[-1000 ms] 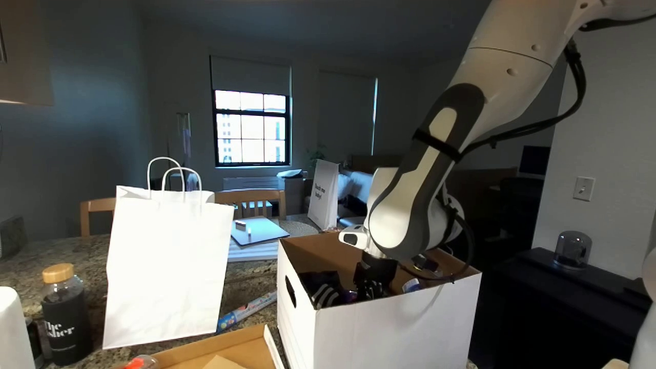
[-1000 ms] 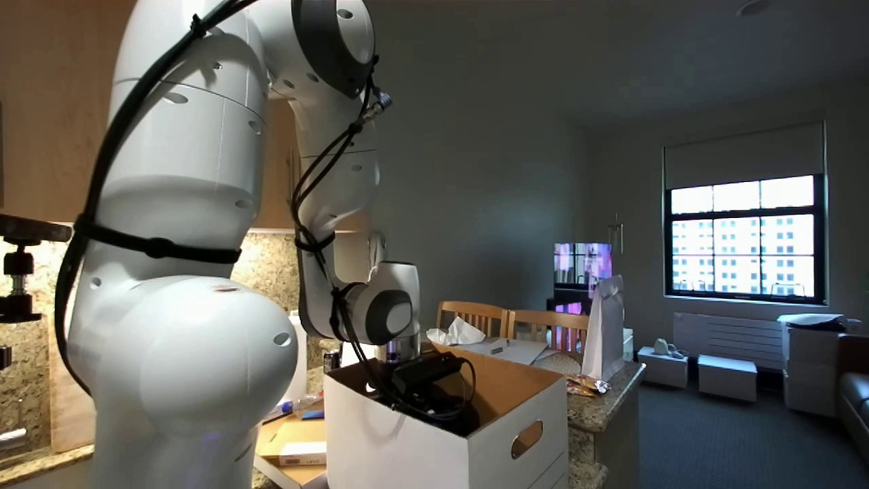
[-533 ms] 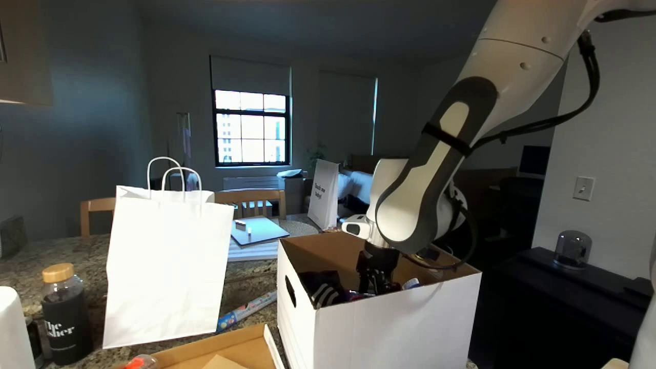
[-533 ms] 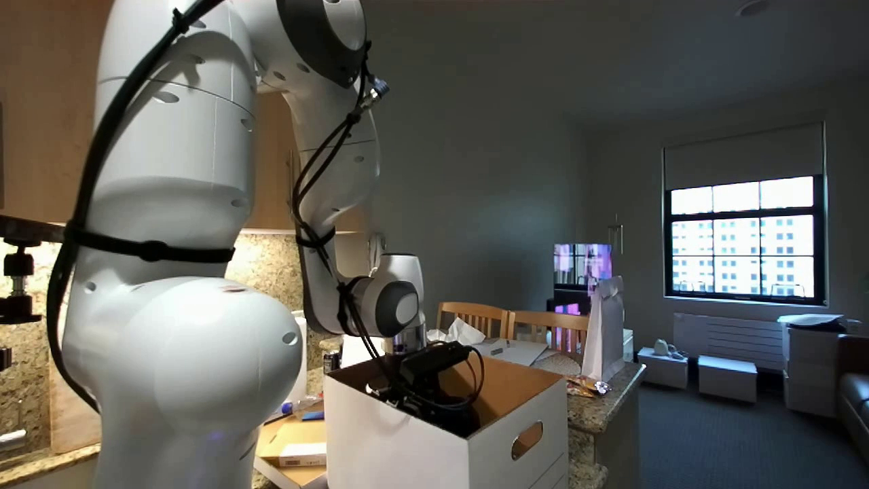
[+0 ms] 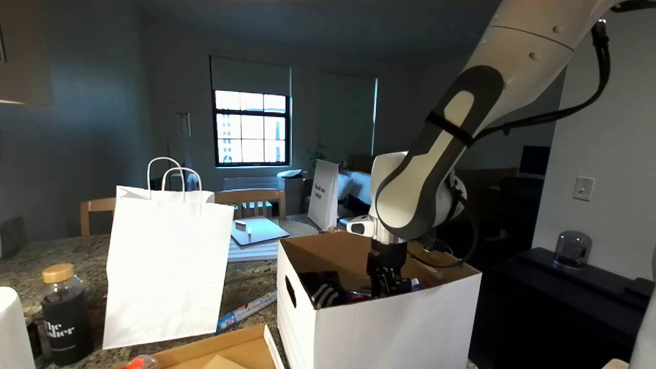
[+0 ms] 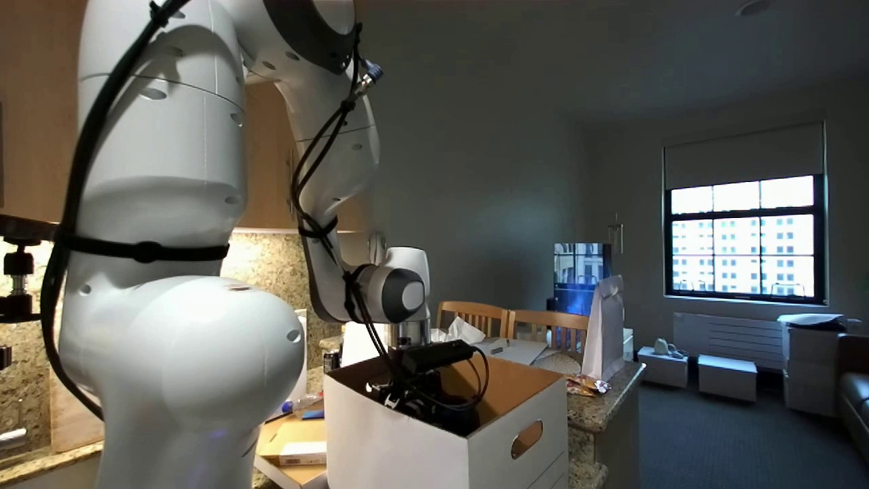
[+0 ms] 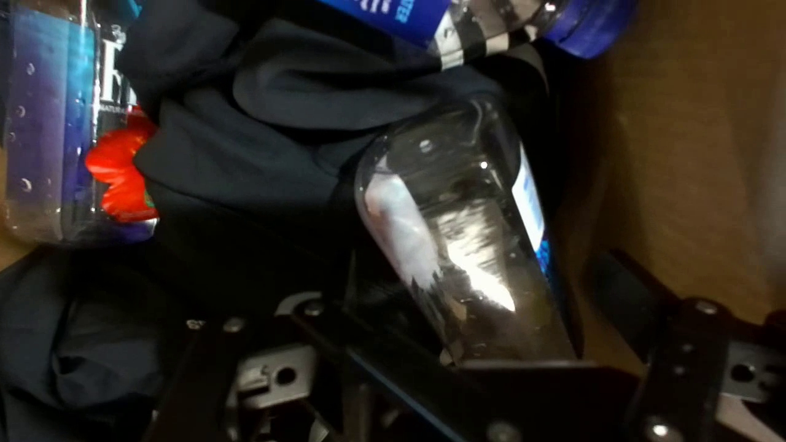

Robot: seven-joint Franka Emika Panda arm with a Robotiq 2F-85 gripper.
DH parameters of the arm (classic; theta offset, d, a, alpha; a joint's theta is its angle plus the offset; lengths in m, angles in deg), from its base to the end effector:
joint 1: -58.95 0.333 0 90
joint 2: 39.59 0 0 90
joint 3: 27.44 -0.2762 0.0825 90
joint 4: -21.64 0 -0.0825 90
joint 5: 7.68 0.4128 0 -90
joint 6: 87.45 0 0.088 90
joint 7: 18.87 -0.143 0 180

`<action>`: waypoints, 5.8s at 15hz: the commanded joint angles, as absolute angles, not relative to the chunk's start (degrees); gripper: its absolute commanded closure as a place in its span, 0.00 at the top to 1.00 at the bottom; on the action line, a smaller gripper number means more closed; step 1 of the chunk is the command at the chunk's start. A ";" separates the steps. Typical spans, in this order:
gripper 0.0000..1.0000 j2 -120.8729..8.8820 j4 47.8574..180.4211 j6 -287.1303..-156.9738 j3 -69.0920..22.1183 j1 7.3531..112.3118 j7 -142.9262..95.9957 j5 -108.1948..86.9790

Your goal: Pick up two bottles from the box and put them on the box cover

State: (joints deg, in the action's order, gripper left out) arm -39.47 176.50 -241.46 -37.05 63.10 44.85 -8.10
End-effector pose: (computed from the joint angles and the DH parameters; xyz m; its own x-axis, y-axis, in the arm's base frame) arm 0.4068 0.0997 0.1271 0.2103 0.9776 -0.0088 0.9776 -0.2104 -0.0099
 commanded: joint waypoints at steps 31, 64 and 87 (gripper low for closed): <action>1.00 -43.63 182.65 -258.77 -42.24 63.43 51.66 0.42; 0.43 -50.95 181.25 -255.73 -39.21 60.69 47.19 -10.86; 0.34 -33.62 172.28 -228.87 -34.66 64.40 39.38 -16.75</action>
